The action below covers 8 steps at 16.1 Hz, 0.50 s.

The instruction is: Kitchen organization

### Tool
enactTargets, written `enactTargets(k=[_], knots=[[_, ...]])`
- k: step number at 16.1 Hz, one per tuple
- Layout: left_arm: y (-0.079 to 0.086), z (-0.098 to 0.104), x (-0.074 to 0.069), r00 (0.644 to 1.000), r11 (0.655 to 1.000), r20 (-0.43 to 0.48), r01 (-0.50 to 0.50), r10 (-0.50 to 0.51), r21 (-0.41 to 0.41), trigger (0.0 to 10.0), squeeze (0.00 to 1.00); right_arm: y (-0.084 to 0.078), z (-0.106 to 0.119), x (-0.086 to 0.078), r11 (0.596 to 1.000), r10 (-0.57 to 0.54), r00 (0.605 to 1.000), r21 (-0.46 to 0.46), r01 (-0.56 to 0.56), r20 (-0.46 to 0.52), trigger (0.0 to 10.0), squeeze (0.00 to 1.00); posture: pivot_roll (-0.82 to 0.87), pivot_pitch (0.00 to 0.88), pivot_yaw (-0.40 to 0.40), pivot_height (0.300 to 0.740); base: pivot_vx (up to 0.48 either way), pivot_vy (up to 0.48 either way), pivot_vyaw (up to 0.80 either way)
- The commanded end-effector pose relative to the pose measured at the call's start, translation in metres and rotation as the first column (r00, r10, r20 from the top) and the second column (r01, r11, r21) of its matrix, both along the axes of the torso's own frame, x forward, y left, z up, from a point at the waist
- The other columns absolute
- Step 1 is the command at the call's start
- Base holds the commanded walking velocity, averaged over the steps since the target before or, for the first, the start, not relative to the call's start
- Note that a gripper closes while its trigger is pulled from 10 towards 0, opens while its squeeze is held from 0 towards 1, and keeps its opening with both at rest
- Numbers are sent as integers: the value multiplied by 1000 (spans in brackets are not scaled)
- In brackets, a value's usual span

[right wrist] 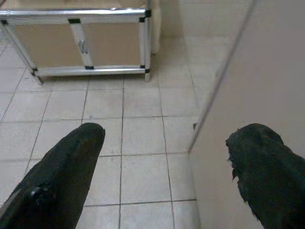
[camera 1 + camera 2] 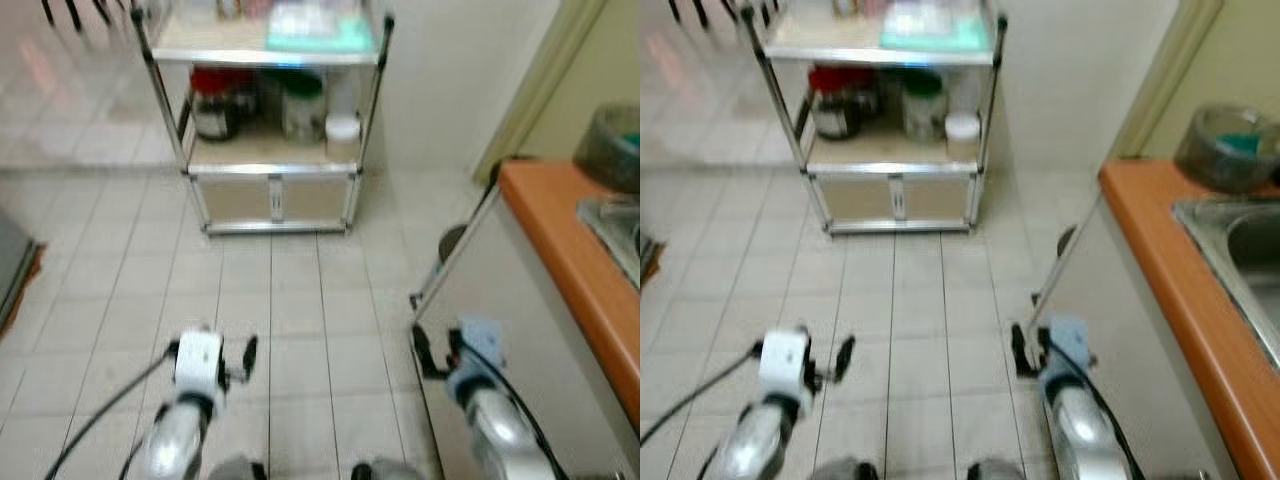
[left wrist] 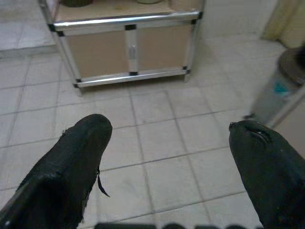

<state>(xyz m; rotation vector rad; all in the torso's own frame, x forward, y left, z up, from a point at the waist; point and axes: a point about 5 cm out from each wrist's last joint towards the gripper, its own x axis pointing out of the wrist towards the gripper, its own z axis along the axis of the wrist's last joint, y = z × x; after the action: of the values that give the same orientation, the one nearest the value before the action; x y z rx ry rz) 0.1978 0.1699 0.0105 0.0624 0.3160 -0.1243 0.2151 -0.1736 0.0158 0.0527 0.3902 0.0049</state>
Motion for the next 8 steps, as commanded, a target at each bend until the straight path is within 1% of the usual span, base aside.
enactTargets(k=[1, 3, 5, 6, 7, 8], knots=[[0, 0, -3, 1000, 1000, -8, -7, 7, -14, 10000, 0, -3, 6, 0, 999, -32, 999, 26, 31, 17, 10000, 0, -124, 27, -14, 740, 0, 0, 0], [3, 1, -11, 999, 1000, -23, -29, 28, -8, 10000, 0, -5, 9, -3, 999, -38, 999, 16, 38, 5, 10000, 0, -124, 27, -14, 740, 0, 0, 0], [4, 4, -12, 999, 1000, -27, -29, 29, -5, 10000, 0, -4, 13, -3, 1000, -16, 1000, 7, 15, 12, 10000, 0, -125, 18, -20, 740, 0, 0, 0], [4, 4, -11, 999, 1000, -24, -30, 30, -4, 10000, 0, -2, 16, -2, 1000, 9, 1000, -2, -9, 23, 10000, 51, -125, 18, -20, 740, 0, 0, 0], [4, 6, -11, 999, 1000, -20, -30, 30, -7, 10000, 0, 0, 18, -3, 1000, 16, 1000, 3, -16, 20, 10000, 1000, -124, 15, -21, 740, 0, 0, 0], [4, 8, -11, 999, 999, -21, -31, 31, -9, 10000, 0, 1, 21, -2, 1000, 8, 999, 30, -9, 34, 10000, 1000, -124, 15, -20, 740, 0, 0, 0]])
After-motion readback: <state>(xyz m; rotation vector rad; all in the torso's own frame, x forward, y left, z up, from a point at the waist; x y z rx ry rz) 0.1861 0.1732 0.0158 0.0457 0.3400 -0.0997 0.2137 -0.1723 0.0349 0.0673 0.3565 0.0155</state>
